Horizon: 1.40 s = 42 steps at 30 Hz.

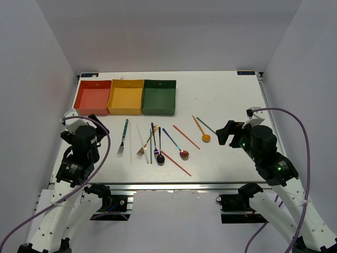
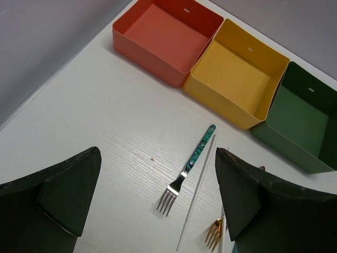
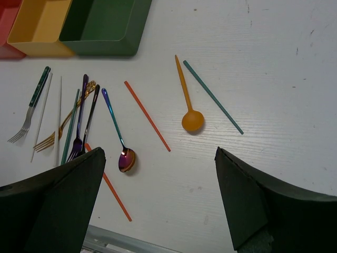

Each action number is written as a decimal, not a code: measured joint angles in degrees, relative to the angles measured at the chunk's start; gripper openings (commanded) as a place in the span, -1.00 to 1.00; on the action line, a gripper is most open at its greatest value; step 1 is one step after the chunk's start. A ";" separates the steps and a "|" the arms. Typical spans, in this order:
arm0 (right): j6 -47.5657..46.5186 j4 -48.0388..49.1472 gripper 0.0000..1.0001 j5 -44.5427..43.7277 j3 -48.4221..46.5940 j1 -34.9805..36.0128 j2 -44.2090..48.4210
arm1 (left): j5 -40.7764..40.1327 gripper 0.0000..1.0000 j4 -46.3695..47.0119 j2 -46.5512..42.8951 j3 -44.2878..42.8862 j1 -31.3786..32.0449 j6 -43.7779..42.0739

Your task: Sort the eating utensils into containers

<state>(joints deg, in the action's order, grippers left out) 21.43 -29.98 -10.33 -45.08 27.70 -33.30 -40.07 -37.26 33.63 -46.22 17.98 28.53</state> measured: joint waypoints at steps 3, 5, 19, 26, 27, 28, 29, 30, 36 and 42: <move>-0.02 0.00 0.79 0.02 0.00 0.00 0.26 | 0.00 0.96 0.00 -0.07 0.00 0.00 0.00; -0.02 0.09 0.79 0.07 0.00 0.00 0.37 | 0.00 0.96 0.00 -0.07 0.00 0.00 0.00; -3.74 5.81 0.76 -2.03 -4.92 0.00 -28.06 | 0.11 0.96 0.02 -0.07 0.02 0.00 0.00; -9.77 7.34 0.06 -2.75 -13.79 -0.20 -50.14 | 0.98 0.96 0.42 0.28 0.55 0.00 -0.04; -10.25 7.65 0.04 -2.49 -15.28 -0.20 -52.87 | 1.14 0.96 0.42 0.50 0.57 0.00 -0.07; -10.69 8.00 0.03 -2.25 -16.74 -0.20 -55.56 | 1.31 0.96 0.42 0.72 0.57 0.00 -0.07; -11.23 8.52 0.03 -1.88 -17.79 -0.20 -57.96 | 1.49 0.96 0.42 0.87 0.59 0.00 -0.07; -11.58 8.96 0.01 -1.75 -18.23 -0.20 -59.45 | 1.64 0.96 0.44 0.96 0.66 0.00 -0.09; -14.73 9.60 -0.04 -1.44 -20.63 -0.20 -68.24 | 2.45 0.96 0.55 1.42 0.76 0.00 -0.24; -16.15 10.25 -0.16 -0.70 -20.83 -0.20 -70.84 | 3.17 0.96 1.25 2.43 0.76 0.00 -0.28</move>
<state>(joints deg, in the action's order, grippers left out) 5.28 -19.73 -11.03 -65.91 27.51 -104.14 -36.91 -36.01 36.05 -45.45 17.98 28.25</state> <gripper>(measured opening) 0.436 0.980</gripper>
